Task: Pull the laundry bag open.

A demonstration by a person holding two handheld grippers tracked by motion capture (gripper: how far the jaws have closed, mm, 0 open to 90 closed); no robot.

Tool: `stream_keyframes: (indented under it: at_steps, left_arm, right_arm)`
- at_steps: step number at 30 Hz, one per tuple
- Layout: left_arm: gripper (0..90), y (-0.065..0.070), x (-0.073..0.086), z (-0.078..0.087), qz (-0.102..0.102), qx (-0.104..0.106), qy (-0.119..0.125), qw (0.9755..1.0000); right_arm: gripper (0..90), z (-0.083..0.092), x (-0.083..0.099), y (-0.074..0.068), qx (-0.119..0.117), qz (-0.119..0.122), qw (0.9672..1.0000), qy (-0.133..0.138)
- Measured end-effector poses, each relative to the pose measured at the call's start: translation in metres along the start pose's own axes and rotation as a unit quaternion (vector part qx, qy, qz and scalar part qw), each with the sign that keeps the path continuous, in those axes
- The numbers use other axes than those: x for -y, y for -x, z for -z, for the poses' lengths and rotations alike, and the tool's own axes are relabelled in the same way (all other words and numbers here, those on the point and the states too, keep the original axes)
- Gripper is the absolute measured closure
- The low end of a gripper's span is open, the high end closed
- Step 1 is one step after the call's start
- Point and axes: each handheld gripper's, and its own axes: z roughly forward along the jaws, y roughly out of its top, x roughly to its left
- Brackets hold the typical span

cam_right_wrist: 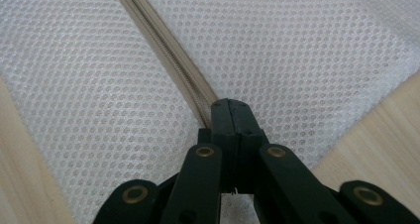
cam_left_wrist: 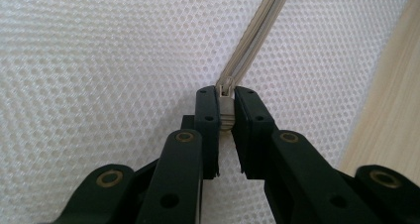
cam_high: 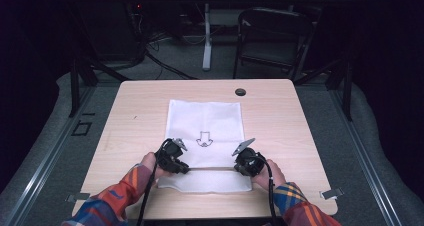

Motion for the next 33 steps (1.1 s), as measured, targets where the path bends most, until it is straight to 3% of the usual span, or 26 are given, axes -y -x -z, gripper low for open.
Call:
stream_keyframes:
  at_steps: [26, 33]
  left_arm:
    - [81.0, -0.007, 0.016, 0.010, 0.019, -0.002, 0.002, 0.9998]
    - [81.0, -0.009, 0.021, 0.015, 0.025, -0.012, 0.006, 0.9996]
  right_arm:
    - [90.0, 0.003, 0.003, 0.008, 0.010, -0.008, 0.9999, -0.011]
    - [90.0, 0.003, 0.004, 0.008, 0.011, -0.012, 0.9998, -0.010]
